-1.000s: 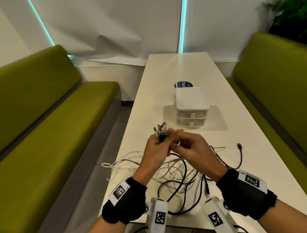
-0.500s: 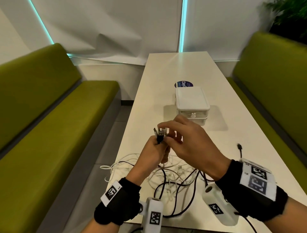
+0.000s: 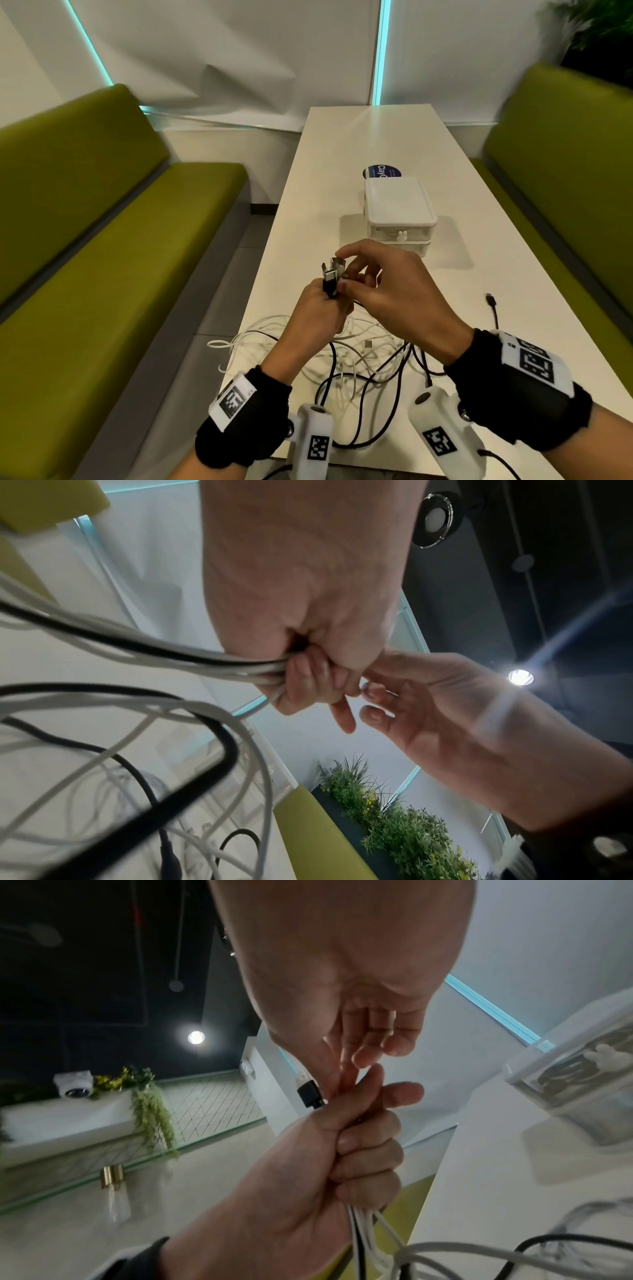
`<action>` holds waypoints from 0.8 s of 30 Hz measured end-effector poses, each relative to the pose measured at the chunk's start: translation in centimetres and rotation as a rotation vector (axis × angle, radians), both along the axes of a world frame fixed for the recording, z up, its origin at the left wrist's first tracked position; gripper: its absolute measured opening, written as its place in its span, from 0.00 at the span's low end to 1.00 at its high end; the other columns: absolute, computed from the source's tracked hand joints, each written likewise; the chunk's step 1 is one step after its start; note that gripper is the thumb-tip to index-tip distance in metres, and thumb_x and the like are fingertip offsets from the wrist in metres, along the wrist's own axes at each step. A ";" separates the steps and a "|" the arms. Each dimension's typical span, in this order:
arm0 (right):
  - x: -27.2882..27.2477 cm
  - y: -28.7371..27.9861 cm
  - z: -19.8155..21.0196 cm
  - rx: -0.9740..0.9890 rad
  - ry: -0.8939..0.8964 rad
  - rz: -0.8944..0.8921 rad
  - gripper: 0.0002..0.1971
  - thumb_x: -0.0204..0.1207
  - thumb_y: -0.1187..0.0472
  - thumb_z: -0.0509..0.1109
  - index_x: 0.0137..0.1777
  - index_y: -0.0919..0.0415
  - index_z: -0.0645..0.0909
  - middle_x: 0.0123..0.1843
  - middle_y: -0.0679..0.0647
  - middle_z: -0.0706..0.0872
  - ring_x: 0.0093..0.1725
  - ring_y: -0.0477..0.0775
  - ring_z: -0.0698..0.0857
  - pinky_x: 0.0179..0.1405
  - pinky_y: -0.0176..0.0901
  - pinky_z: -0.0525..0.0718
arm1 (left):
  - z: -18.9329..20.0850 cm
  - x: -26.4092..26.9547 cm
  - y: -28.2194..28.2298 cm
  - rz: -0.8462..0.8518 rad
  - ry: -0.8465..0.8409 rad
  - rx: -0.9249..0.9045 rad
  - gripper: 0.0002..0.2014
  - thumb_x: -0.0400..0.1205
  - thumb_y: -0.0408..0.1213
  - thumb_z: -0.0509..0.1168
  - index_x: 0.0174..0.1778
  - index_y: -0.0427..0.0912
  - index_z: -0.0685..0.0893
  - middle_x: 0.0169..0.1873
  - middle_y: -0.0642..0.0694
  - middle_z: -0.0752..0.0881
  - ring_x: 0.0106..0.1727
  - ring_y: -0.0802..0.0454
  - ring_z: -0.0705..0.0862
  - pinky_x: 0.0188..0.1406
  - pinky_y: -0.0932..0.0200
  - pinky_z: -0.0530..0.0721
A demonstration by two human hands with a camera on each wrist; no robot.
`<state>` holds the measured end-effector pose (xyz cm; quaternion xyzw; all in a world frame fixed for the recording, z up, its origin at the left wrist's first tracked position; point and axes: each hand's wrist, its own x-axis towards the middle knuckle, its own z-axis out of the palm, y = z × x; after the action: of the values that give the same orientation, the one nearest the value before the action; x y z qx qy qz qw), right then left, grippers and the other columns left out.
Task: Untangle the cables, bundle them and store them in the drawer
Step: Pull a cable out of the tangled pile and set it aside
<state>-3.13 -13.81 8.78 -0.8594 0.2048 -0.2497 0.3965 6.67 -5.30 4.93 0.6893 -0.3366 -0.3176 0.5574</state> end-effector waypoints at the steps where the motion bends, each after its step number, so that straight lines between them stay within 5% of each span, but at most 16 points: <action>1: 0.1 0.0 -0.1 0.023 -0.025 -0.005 0.15 0.72 0.63 0.78 0.57 0.48 0.86 0.39 0.42 0.88 0.37 0.41 0.82 0.36 0.27 0.78 | -0.1 0.1 0.0 -0.003 0.038 -0.008 0.12 0.83 0.24 0.55 0.40 0.34 0.82 0.14 0.56 0.68 0.19 0.57 0.61 0.18 0.63 0.59; 8: 0.4 -0.2 -0.6 0.069 -0.134 -0.001 0.19 0.74 0.57 0.77 0.64 0.47 0.83 0.49 0.42 0.86 0.46 0.45 0.85 0.41 0.35 0.84 | -0.3 0.5 0.1 0.035 0.137 -0.060 0.17 0.89 0.36 0.55 0.33 0.45 0.77 0.17 0.57 0.70 0.21 0.57 0.62 0.22 0.61 0.60; 12: 0.5 0.2 -2.9 0.364 -0.224 -0.149 0.14 0.80 0.51 0.70 0.64 0.49 0.80 0.53 0.46 0.85 0.50 0.48 0.87 0.45 0.46 0.89 | 0.4 0.5 0.3 0.093 0.248 -0.199 0.24 0.84 0.53 0.57 0.23 0.47 0.78 0.18 0.53 0.70 0.19 0.59 0.62 0.20 0.64 0.58; 16: 1.3 2.8 -6.0 0.819 -0.062 0.114 0.16 0.86 0.48 0.56 0.59 0.56 0.81 0.50 0.51 0.89 0.49 0.53 0.87 0.49 0.48 0.85 | 0.8 1.1 0.3 0.130 0.353 -0.325 0.24 0.81 0.56 0.55 0.28 0.39 0.68 0.17 0.55 0.69 0.16 0.61 0.62 0.14 0.69 0.62; 21: 1.5 2.3 -7.4 0.438 0.100 0.280 0.20 0.82 0.36 0.58 0.52 0.49 0.83 0.50 0.48 0.89 0.45 0.48 0.86 0.49 0.47 0.84 | 1.3 2.1 0.8 0.157 0.423 -0.428 0.23 0.78 0.56 0.57 0.28 0.40 0.65 0.19 0.53 0.66 0.17 0.59 0.57 0.14 0.66 0.55; 24: 1.0 2.2 -8.3 0.247 0.174 0.301 0.05 0.81 0.52 0.68 0.47 0.50 0.83 0.46 0.45 0.88 0.36 0.46 0.82 0.41 0.42 0.80 | 2.0 2.9 0.5 0.146 0.432 -0.489 0.23 0.82 0.55 0.55 0.29 0.40 0.63 0.18 0.54 0.65 0.18 0.59 0.56 0.16 0.64 0.52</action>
<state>-2.15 -11.63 0.49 -0.8434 0.1368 -0.0854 0.5125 9.55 -4.76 6.89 0.4742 -0.2267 -0.3254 0.7860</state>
